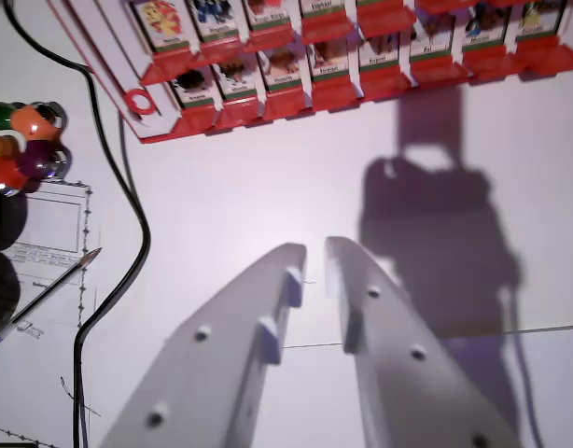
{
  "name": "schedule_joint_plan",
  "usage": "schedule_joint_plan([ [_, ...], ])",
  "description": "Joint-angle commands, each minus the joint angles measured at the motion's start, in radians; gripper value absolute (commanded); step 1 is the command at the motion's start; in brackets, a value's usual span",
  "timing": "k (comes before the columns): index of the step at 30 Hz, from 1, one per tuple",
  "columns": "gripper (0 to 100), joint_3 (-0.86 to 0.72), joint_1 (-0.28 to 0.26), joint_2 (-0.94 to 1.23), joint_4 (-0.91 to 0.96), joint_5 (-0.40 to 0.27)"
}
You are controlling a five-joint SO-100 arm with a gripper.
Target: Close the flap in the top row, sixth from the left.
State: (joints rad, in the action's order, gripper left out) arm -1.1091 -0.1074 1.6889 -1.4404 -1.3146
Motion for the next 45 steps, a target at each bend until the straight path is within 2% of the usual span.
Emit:
schedule_joint_plan([
  [1,2,0.104,0.023,-0.051,0.064,0.012],
  [17,2,0.330,0.130,-0.449,0.218,0.051],
  [28,2,0.439,0.173,-0.615,0.337,0.057],
  [36,2,0.459,0.193,-0.670,0.433,0.041],
  [45,2,0.419,0.199,-0.689,0.523,0.063],
])
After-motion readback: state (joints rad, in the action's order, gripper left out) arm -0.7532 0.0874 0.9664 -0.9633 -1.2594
